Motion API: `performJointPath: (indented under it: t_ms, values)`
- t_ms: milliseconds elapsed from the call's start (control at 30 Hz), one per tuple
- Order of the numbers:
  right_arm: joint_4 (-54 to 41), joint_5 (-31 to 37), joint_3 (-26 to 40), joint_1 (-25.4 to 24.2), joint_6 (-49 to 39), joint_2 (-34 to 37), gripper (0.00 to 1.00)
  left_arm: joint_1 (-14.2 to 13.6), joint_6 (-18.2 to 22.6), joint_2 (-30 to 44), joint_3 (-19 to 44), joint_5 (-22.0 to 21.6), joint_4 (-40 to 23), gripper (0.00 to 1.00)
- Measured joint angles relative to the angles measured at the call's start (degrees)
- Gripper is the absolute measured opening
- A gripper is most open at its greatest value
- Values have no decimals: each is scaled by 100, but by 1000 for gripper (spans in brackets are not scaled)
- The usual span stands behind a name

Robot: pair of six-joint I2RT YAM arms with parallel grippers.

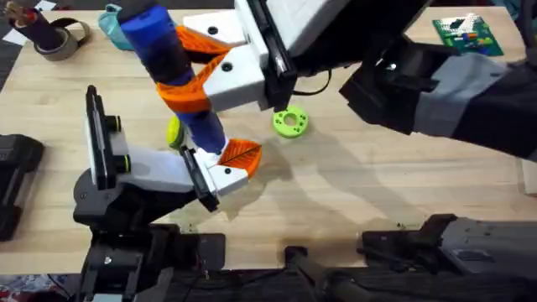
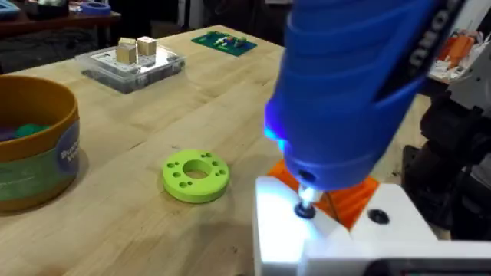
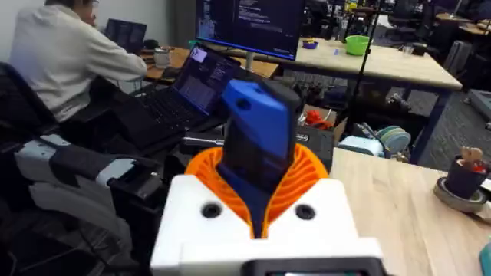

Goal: Pick up the gripper from the table and insert it into the empty holder that is missing its gripper. Then pick up a screw, insert it into the mounting hole, and use the screwdriver to tighten it. Finally, clean up the table by picking up the vegetable and placing it into the bucket.

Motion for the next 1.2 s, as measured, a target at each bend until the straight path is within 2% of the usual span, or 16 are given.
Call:
performJointPath:
  t_ms: [500,700,833,933,1033,1200]
  values:
    - [34,2,-20,0,18,0,46,0,0,0,0,0,2,11]
    - [1135,138,-53,-3,590,12,46,0,0,0,0,0,13,11]
    - [1074,169,119,-72,961,-17,45,0,0,0,0,-2,15,11]
    - [405,150,563,-175,1079,-18,46,0,0,0,0,-3,13,11]
    - [-649,156,1110,-280,930,-29,46,0,0,0,0,-3,13,11]
    - [-2980,287,1909,-415,-3,-44,46,0,0,0,0,-4,13,11]
